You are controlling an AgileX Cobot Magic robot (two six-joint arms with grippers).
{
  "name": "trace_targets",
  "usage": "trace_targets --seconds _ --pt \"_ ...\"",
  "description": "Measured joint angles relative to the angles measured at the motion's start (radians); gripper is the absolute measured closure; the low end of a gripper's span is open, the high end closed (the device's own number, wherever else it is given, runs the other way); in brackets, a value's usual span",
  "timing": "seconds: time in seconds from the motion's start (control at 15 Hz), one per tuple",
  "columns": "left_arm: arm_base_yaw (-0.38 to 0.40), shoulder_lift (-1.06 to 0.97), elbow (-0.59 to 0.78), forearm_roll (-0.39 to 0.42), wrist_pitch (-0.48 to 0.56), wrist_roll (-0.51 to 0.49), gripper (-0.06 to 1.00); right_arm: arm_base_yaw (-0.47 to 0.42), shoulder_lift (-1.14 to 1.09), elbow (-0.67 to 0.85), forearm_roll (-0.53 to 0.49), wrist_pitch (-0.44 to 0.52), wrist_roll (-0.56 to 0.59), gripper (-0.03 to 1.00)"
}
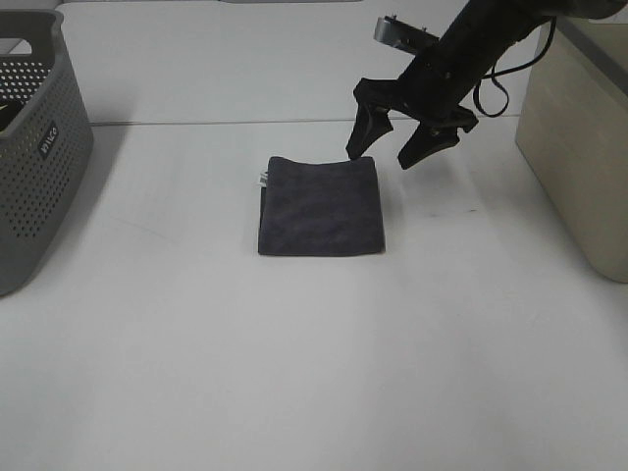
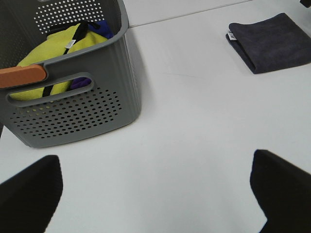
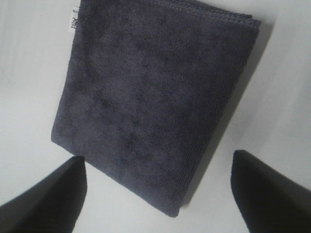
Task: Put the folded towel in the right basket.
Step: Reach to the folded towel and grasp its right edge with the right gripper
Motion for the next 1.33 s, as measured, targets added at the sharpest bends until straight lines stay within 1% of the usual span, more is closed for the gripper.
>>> trace_targets --seconds 0.13,0.27,0.6,0.8,0.87,0.93,1.0,1.07,1.13,1.2,1.33 --pt "0.000 0.000 0.000 0.000 0.000 0.000 -0.04 -0.039 0.059 -0.017 0.068 0.016 -0.016 0.21" --pt "0.000 0.000 0.000 0.000 0.000 0.000 -0.04 -0.057 0.092 -0.018 0.089 0.027 -0.039 0.21" --pt "0.000 0.000 0.000 0.000 0.000 0.000 -0.04 -0.057 0.158 -0.020 0.132 0.015 -0.084 0.21" --pt "0.000 0.000 0.000 0.000 0.000 0.000 -0.04 -0.040 0.177 -0.028 0.168 -0.006 -0.092 0.25" --pt "0.000 0.000 0.000 0.000 0.000 0.000 -0.04 -0.027 0.181 -0.029 0.173 -0.025 -0.093 0.28" --pt "0.000 0.000 0.000 0.000 0.000 0.000 -0.04 -0.019 0.184 -0.029 0.177 -0.046 -0.094 0.35" --pt "0.000 0.000 0.000 0.000 0.000 0.000 -0.04 -0.012 0.191 -0.029 0.186 -0.066 -0.094 0.47" --pt "0.000 0.000 0.000 0.000 0.000 0.000 -0.04 -0.008 0.194 -0.029 0.185 -0.085 -0.094 0.62" --pt "0.000 0.000 0.000 0.000 0.000 0.000 -0.04 -0.008 0.199 -0.029 0.185 -0.096 -0.094 0.80" --pt "0.000 0.000 0.000 0.000 0.000 0.000 -0.04 -0.008 0.201 -0.029 0.186 -0.100 -0.096 0.91" --pt "0.000 0.000 0.000 0.000 0.000 0.000 -0.04 -0.008 0.196 -0.029 0.183 -0.100 -0.108 0.92"
